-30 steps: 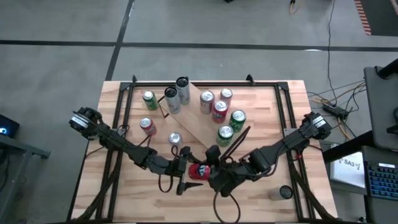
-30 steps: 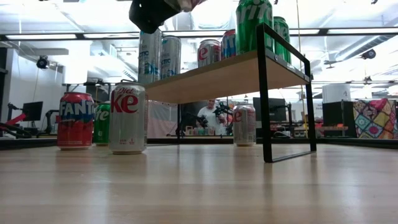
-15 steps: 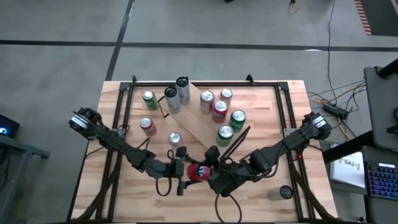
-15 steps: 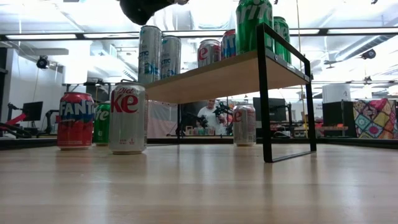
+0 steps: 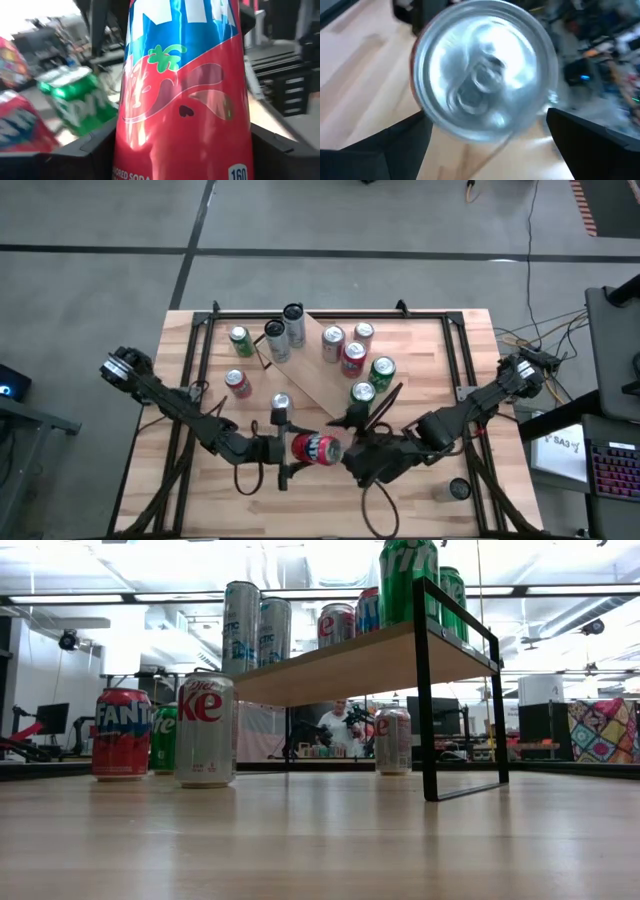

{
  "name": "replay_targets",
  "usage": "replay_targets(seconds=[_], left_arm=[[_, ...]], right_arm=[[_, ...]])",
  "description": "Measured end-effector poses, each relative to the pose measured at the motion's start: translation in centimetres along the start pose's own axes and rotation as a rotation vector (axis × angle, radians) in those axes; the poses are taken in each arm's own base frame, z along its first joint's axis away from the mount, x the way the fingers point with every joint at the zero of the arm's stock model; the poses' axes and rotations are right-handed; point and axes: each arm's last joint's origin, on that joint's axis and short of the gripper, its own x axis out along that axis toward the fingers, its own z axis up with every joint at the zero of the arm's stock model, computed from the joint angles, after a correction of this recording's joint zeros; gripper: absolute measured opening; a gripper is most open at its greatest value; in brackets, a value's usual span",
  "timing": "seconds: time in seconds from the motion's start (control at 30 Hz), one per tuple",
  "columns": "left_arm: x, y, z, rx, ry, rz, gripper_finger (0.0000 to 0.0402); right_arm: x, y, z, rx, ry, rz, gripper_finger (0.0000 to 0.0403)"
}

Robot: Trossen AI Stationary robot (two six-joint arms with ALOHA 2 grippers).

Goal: Place canned beverage on shelf
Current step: Put the right orange soda can on the shelf aligned with the other orange soda can

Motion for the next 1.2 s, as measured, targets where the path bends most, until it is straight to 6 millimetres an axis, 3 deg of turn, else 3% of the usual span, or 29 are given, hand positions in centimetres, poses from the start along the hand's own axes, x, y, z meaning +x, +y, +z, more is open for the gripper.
replay_targets(seconds=[0.13,0.3,0.47,0.6,0.7,0.87,1.2], left_arm=[[-0.5,1.1,1.2,0.103,-0.028,0.048,0.0283],[-2.2,3.7,4.5,0.208,-0.181,0.074,0.0283],[-3.0,6.7,6.1,0.247,-0.354,-0.008,0.0283],[-2.7,8.4,4.4,0.188,-0.404,-0.039,0.0283],[-2.9,8.7,2.9,0.157,-0.423,-0.030,0.0283],[-3.9,9.1,2.5,0.120,-0.535,0.015,0.0283],[-4.0,9.3,2.1,0.140,-0.495,0.078,0.0283]], right_arm=[[-2.8,-1.1,0.5,0.048,-0.037,-0.104,0.0378],[-6.4,-3.2,1.6,0.182,-0.185,-0.164,0.0379],[-7.5,-4.8,2.5,0.307,-0.306,-0.206,0.0379],[-6.4,-5.0,3.0,0.339,-0.333,-0.235,0.0379],[-5.0,-4.9,3.2,0.361,-0.339,-0.257,0.0379],[-2.1,-4.9,3.6,0.424,-0.361,-0.316,0.0379],[2.5,-3.9,4.3,0.444,-0.428,-0.411,0.0379]])
